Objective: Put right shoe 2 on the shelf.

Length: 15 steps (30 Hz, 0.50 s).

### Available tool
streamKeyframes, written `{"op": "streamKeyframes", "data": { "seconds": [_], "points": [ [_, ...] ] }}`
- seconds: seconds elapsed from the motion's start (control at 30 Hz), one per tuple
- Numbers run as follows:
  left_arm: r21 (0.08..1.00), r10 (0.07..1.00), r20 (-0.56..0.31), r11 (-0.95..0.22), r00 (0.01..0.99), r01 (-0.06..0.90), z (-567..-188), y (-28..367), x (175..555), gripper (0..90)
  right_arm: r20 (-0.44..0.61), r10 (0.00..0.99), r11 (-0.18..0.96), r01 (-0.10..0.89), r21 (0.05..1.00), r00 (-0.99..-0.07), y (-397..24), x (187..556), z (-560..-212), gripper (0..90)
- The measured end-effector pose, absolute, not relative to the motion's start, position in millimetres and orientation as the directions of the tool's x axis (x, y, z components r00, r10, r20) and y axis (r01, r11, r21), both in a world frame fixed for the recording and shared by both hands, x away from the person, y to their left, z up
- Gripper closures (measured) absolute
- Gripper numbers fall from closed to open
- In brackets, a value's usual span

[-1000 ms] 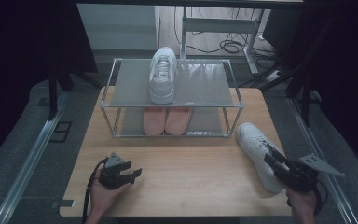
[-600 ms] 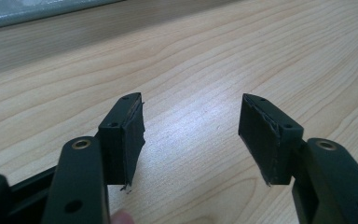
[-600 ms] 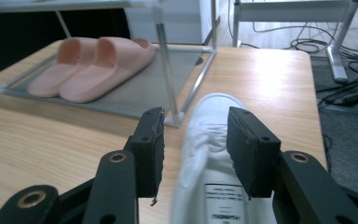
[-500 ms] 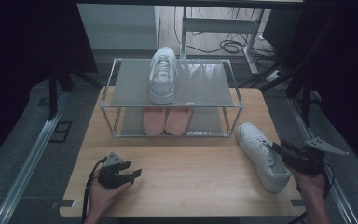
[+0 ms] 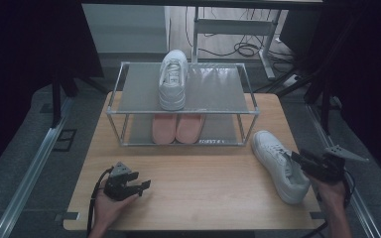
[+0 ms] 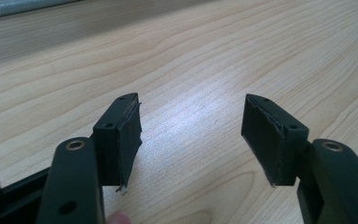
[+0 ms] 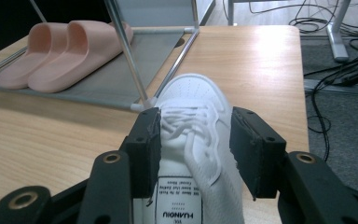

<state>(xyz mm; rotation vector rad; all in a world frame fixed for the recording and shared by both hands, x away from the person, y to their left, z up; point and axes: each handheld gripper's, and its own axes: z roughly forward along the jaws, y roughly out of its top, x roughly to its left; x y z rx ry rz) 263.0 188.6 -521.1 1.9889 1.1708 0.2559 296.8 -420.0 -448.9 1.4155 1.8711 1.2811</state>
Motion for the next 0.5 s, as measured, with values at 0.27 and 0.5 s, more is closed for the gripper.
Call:
{"op": "streamKeyframes", "data": {
  "seconds": [0.27,0.5],
  "points": [
    [0.712,0.805,-0.205,-0.267,0.556,0.649,-523,185,263,37.9,0.141,0.923,0.084,0.543,0.835,-0.359,-423,302,-464,50.7],
    [0.712,0.806,-0.202,-0.269,0.556,0.648,-523,185,264,37.9,0.089,0.929,0.145,0.575,0.805,-0.359,-419,315,-475,52.1]
  ]
}}
